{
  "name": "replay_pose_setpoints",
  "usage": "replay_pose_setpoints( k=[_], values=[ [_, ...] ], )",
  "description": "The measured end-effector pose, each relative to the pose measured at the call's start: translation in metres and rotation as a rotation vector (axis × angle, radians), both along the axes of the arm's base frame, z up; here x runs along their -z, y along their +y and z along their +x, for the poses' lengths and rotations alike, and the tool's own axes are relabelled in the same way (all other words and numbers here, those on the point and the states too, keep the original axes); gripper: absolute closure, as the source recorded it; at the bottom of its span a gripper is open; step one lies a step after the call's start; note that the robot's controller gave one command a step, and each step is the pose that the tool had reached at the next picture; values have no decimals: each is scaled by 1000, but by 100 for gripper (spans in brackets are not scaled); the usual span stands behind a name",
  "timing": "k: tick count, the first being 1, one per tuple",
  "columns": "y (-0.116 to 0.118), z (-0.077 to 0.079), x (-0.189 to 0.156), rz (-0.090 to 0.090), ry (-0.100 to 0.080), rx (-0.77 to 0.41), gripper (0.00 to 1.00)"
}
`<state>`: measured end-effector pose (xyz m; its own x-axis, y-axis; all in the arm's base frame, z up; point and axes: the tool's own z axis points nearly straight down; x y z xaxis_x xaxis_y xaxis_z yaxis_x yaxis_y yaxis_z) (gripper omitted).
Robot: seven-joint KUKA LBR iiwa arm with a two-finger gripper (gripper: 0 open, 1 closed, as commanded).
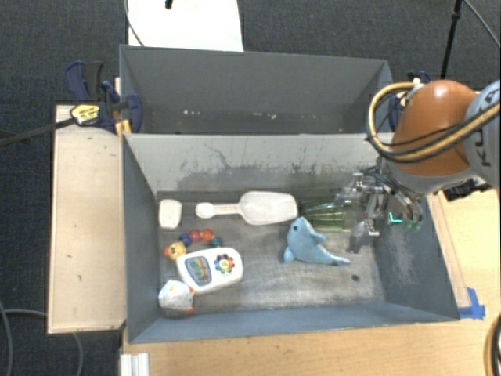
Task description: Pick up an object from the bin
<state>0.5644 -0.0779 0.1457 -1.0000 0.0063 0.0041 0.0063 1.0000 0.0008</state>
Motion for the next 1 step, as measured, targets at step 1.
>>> replay_pose_setpoints(
  k=[1],
  values=[
    [0, 2, -4, -1, -8, -2, 0]
  ],
)
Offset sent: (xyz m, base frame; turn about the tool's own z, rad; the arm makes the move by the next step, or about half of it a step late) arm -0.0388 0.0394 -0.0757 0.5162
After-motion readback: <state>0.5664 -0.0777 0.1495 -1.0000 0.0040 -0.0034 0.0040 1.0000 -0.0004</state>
